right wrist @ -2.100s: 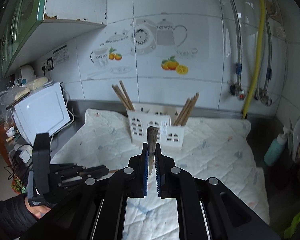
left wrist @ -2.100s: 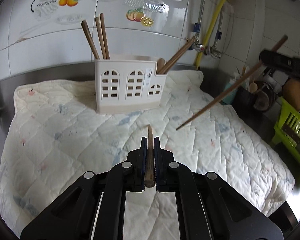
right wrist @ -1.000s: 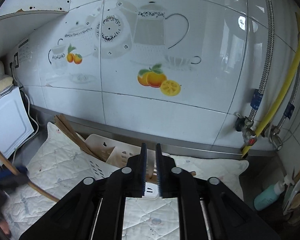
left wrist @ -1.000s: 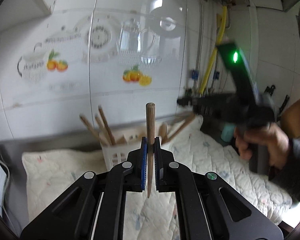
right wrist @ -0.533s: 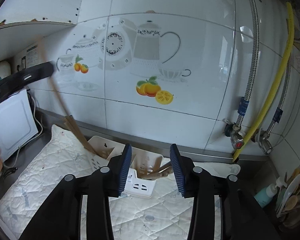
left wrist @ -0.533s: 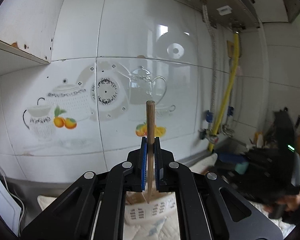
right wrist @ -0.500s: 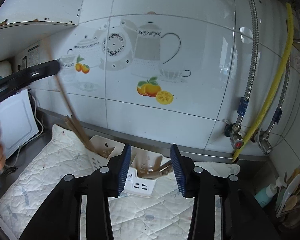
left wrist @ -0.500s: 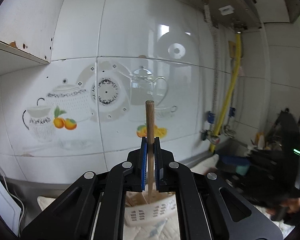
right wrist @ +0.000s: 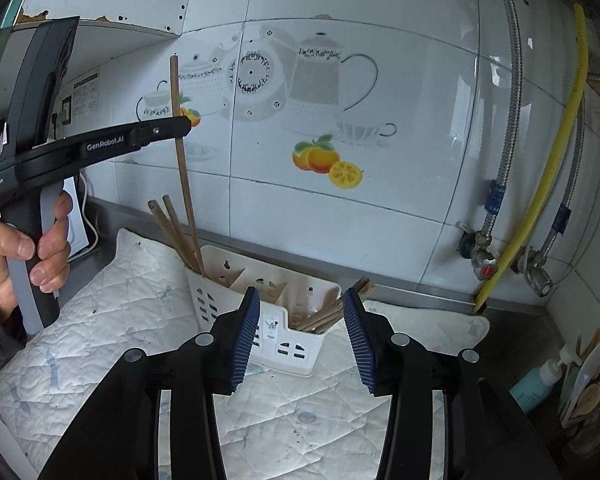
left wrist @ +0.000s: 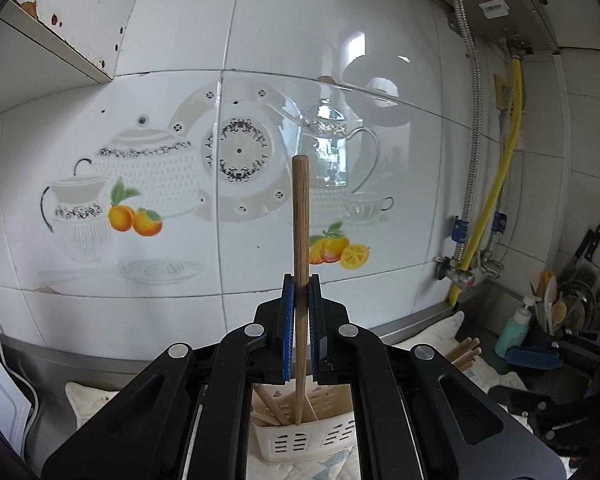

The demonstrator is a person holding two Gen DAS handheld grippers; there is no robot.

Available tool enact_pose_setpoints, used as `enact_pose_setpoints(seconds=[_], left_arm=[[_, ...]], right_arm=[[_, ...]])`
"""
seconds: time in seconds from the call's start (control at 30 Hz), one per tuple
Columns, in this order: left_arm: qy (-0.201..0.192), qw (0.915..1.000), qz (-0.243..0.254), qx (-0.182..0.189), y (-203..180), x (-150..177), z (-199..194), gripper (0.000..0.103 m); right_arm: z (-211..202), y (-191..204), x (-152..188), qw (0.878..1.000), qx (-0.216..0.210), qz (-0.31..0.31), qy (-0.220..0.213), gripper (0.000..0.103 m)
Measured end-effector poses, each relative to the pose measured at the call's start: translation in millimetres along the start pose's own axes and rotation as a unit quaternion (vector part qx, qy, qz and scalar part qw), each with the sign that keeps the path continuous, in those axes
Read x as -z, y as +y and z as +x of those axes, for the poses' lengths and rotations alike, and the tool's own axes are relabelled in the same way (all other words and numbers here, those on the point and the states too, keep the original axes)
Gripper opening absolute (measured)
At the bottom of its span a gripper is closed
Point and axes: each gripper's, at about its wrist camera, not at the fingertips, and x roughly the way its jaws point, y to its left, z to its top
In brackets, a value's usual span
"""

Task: Organize utensils
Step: 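Lower the chopstick into the holder and open the left tool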

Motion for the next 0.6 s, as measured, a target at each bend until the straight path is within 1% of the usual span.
enact_pose_setpoints(seconds=[0.23,0.37,0.6], left_arm=[[-0.01,0.9999,0.008,0.0,-2.2,-4.6,6.7,0.005],[-0.009,1.0,-0.002,0.003,-0.3,1.0,15.5,0.005],[0.026,0.9995,-0.013,0.015,4.6,22.1,26.9,0.005]], right_arm=[[-2.4,2.5,-2.1,1.0,-0.001,-0.006,-0.004,0.043],[-1.1,2.8,1.2,1.0,-0.003,-0.006,-0.003,0.043],[1.2,4.3,14.6,1.0,-0.013,0.007,0.004,0.043]])
